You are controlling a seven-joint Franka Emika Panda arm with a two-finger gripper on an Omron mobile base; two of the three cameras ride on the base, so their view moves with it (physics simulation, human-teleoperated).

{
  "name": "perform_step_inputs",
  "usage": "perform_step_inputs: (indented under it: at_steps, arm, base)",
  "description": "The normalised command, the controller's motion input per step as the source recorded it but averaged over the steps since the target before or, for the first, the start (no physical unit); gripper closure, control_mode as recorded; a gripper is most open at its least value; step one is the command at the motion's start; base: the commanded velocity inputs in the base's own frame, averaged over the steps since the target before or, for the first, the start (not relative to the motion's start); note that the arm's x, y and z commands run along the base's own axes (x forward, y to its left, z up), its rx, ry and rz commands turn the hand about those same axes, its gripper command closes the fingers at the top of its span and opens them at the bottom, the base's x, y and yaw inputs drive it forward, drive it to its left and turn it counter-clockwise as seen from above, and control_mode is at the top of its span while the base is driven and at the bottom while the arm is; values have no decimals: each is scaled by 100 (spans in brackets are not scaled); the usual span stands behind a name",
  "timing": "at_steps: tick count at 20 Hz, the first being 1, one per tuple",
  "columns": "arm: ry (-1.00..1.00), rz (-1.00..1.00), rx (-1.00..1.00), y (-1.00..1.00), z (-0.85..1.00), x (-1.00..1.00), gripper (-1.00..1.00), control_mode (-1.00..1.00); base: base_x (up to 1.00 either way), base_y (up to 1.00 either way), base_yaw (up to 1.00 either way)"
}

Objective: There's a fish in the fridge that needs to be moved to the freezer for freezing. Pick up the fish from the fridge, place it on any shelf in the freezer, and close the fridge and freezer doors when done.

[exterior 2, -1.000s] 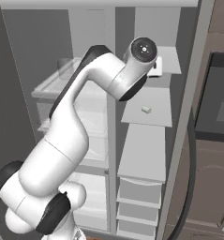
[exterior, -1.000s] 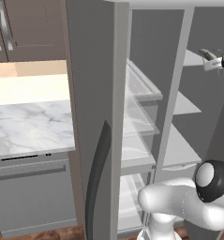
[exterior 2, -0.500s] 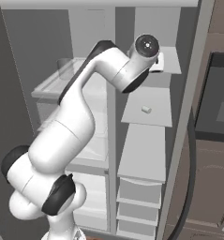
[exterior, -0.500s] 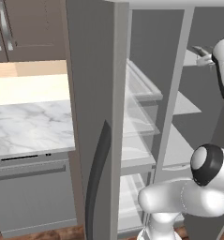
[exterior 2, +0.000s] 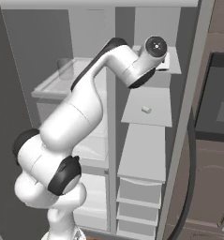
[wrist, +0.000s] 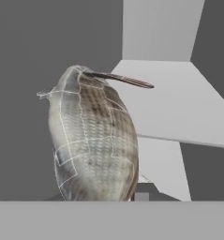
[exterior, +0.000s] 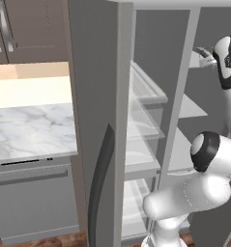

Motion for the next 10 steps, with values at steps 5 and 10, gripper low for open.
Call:
perform_step_inputs:
  at_steps: [5, 10]
  arm:
    - [0, 7, 2, -21, -4, 39, 100, -100]
    - [0, 6, 1, -25, 0, 32, 100, -100]
  base:
    - [0, 0, 0]
    - [0, 0, 0]
